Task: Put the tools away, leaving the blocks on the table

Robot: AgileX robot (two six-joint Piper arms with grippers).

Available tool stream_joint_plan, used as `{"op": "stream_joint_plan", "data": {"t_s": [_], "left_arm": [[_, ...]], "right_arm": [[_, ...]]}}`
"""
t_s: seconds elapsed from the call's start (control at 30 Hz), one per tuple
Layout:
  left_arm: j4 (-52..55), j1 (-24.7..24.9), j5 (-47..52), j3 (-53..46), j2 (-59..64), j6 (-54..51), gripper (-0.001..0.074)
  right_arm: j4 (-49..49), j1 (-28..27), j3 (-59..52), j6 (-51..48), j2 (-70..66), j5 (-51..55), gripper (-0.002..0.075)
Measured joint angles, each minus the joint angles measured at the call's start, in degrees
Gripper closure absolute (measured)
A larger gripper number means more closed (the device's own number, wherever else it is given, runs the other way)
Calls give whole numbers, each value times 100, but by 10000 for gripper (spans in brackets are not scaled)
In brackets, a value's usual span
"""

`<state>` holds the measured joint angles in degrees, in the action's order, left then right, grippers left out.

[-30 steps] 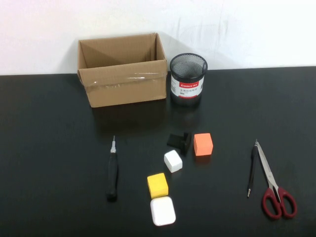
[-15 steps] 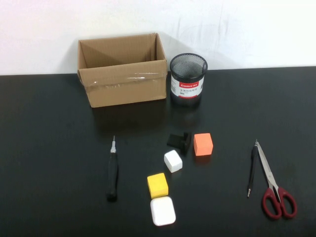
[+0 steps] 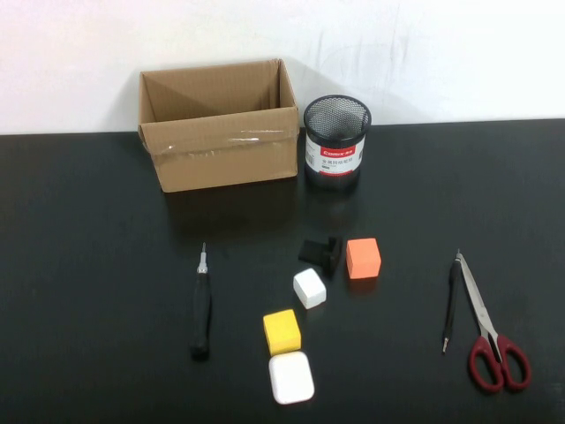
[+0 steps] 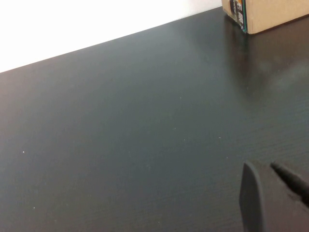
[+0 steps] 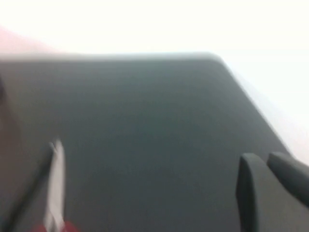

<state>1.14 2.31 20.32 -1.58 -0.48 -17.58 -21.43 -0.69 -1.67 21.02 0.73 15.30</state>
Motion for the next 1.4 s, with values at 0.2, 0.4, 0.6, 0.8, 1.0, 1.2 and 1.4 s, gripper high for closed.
{"op": "stream_joint_plan", "data": {"t_s": [0.2,0.4,0.6,0.8,1.0,1.2,1.4], "left_arm": [[0,0,0,0,0,0,738],[0,0,0,0,0,0,738],[0,0,0,0,0,0,738],[0,0,0,0,0,0,738],[0,0,0,0,0,0,738],[0,0,0,0,0,0,738],[0,0,0,0,0,0,738]], "right_arm": [[-21,0,-12,0,0,-1626,736],[-87,0,-12,0,0,-2859,736],[6,0,-12,0,0,-3314,736],[711,0,-12,19,0,-5296,736],[2265,0,627,-293,0,-5620,736],[3097,0,2165,-463,-119,-4223,736],[3125,0,3769,-486,-1298,-1681,736]]}}
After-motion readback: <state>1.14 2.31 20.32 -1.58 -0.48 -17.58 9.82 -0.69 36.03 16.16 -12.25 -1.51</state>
